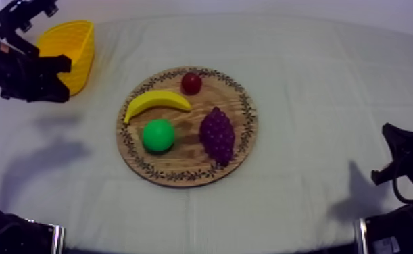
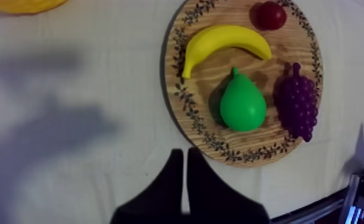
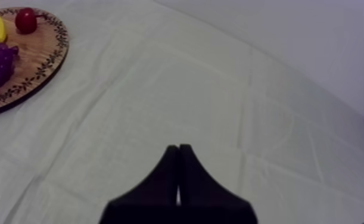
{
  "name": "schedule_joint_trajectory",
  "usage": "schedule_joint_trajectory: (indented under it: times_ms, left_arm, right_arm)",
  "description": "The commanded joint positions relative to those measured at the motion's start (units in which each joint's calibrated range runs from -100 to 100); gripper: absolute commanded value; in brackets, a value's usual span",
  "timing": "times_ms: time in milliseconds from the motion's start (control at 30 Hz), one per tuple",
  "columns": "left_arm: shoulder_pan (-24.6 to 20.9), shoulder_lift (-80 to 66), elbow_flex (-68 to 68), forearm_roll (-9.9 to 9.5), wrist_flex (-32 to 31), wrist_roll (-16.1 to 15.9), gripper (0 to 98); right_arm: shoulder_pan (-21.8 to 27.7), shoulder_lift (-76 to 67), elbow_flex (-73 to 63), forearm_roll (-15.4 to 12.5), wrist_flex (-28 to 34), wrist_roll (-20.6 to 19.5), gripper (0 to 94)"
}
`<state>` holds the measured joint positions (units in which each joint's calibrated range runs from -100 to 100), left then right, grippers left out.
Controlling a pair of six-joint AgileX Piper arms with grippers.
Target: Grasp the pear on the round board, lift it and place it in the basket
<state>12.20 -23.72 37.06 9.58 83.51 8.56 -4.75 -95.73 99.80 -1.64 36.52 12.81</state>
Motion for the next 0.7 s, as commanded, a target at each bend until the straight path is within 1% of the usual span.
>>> schedule_joint_trajectory:
  times_ms: [0,200,367,667]
  left_arm:
    - [0.78,2.83,-1.70,-0.30,1.07,0.90,0.0]
    - [3.97,7.83,-5.28,-1.44,2.88,4.07,0.0]
    - [8.21,12.31,-10.05,-2.04,3.09,6.37,0.0]
    - [15.50,20.59,-22.09,-2.35,4.74,9.47,0.0]
  right_arm:
    - [0.00,-0.03,-0.02,0.01,0.02,0.01,0.2]
    - [0.00,-0.03,-0.02,0.01,0.02,0.01,0.2]
    - [0.00,-0.03,-0.02,0.01,0.02,0.01,0.2]
    - [0.00,-0.03,-0.02,0.01,0.02,0.01,0.2]
